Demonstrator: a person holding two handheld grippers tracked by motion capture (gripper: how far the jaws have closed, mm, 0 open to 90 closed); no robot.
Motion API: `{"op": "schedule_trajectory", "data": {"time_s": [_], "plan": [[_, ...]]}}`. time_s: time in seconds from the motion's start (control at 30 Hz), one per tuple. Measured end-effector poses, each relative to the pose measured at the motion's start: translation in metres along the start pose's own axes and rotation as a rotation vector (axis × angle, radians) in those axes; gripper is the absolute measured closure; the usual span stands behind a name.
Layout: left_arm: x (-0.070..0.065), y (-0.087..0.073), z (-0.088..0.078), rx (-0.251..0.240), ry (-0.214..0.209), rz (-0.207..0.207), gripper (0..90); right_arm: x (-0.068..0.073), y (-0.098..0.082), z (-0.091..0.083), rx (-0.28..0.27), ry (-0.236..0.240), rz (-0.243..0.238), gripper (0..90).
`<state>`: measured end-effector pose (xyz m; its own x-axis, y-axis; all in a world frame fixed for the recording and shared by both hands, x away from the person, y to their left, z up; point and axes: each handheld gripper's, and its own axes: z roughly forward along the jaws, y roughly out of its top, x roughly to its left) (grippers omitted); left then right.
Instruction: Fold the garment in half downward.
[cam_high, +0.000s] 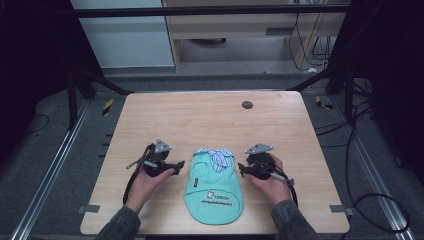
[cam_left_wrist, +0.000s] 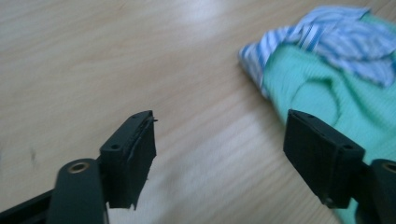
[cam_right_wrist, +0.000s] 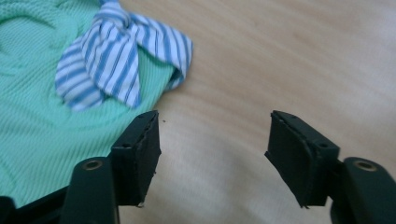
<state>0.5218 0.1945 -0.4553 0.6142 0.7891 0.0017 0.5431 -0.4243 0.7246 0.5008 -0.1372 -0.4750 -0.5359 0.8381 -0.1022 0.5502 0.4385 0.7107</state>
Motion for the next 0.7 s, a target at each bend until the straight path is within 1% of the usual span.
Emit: {"op": "schedule_trajectory", "data": {"time_s": [0.03,0.07,0.1,0.13,0.17,0.2,0.23,0.27,0.3,0.33,0.37,0.4,0.43,0.5,0.53,0.57,0.6,0.67,0.7], "plan": [[0.001,0.008,0.001,0.001,-0.004,-0.001,29.5,0.0,0.006,0.002,0.002,0.012,-0.007,41.5],[0.002,0.024,0.005,-0.015,-0.009,0.006,34.3,-0.001,0.017,0.006,0.007,0.025,-0.015,48.0],[0.002,0.024,0.005,-0.015,-0.009,0.006,34.7,-0.001,0.017,0.006,0.007,0.025,-0.015,48.0],[0.002,0.034,0.013,0.004,-0.005,0.01,36.4,-0.002,0.025,0.011,0.011,0.046,-0.024,56.0],[0.003,0.04,0.02,0.014,-0.022,0.003,38.1,-0.003,0.028,0.013,0.015,0.054,-0.015,58.0],[0.003,0.04,0.02,0.014,-0.022,0.003,40.2,-0.003,0.028,0.013,0.015,0.054,-0.015,58.0],[0.003,0.044,0.025,0.019,-0.035,0.0,40.2,-0.004,0.031,0.016,0.022,0.064,-0.012,61.7],[0.003,0.05,0.037,0.038,-0.042,0.001,43.4,-0.006,0.036,0.02,0.023,0.091,-0.006,67.5],[0.003,0.053,0.041,0.047,-0.05,-0.004,44.6,-0.007,0.038,0.022,0.025,0.101,0.001,69.0],[0.003,0.053,0.041,0.047,-0.05,-0.004,46.7,-0.008,0.04,0.023,0.026,0.112,0.009,70.6],[0.003,0.055,0.046,0.051,-0.064,-0.014,46.7,-0.008,0.04,0.023,0.026,0.112,0.009,70.6],[0.002,0.059,0.054,0.068,-0.068,-0.021,49.1,-0.009,0.046,0.027,0.022,0.128,0.023,73.8],[0.002,0.059,0.054,0.068,-0.068,-0.021,49.8,-0.009,0.046,0.027,0.022,0.128,0.023,73.8],[0.001,0.059,0.059,0.079,-0.092,-0.035,51.0,-0.008,0.052,0.032,0.036,0.147,0.035,74.0],[-0.002,0.058,0.062,0.112,-0.084,-0.02,51.5,-0.007,0.057,0.038,0.055,0.144,0.048,72.0],[-0.002,0.058,0.062,0.112,-0.084,-0.02,51.5,-0.007,0.059,0.042,0.069,0.138,0.05,69.7],[-0.003,0.057,0.063,0.134,-0.086,-0.013,51.5,-0.007,0.059,0.042,0.069,0.138,0.05,69.7],[-0.004,0.055,0.064,0.18,-0.083,-0.012,50.7,-0.003,0.063,0.048,0.123,0.151,0.08,66.7],[-0.004,0.055,0.064,0.18,-0.083,-0.012,50.7,-0.003,0.063,0.048,0.123,0.151,0.08,66.7]]}}
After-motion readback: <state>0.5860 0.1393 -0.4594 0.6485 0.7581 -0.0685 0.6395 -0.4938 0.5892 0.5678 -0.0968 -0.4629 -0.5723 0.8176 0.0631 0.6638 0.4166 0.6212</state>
